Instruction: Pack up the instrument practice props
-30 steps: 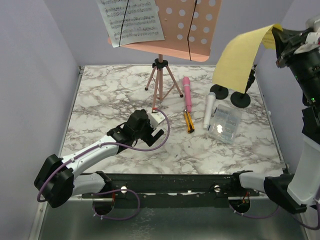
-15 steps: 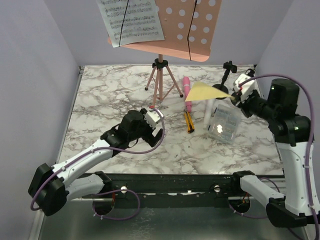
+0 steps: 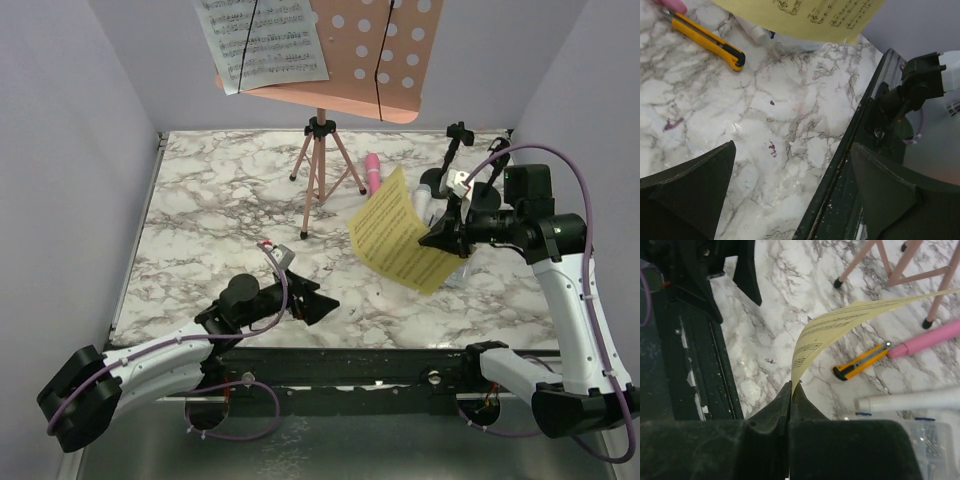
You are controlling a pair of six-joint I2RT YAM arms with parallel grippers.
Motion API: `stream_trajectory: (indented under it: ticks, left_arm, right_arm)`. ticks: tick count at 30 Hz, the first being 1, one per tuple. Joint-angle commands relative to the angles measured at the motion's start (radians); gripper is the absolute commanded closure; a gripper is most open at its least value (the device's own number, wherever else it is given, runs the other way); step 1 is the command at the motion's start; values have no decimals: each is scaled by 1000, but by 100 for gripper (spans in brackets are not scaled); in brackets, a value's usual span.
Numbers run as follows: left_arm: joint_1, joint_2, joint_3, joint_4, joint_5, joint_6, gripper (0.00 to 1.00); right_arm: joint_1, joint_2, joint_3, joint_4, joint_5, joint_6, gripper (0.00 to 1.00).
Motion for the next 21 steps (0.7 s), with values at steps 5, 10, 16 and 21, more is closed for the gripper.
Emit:
stream_trajectory:
  ticks: [5,10,16,21]
  left_arm:
    - [-32,163,-32,382,-194,-679,1]
    - [-69,239,-50,498,-294,-759,1]
    - [-86,329,-44,540,-391,-862,1]
    - [-108,394,-6,562,-463,-981,1]
  right_arm:
    - [-11,-14,-175,214,-237,147,100]
    - [-95,-2,-245,369,-460,344,100]
    - [-248,-35,-626,1416,-735,1340,100]
    - [-252,-34,-661,1427,-719,1370,100]
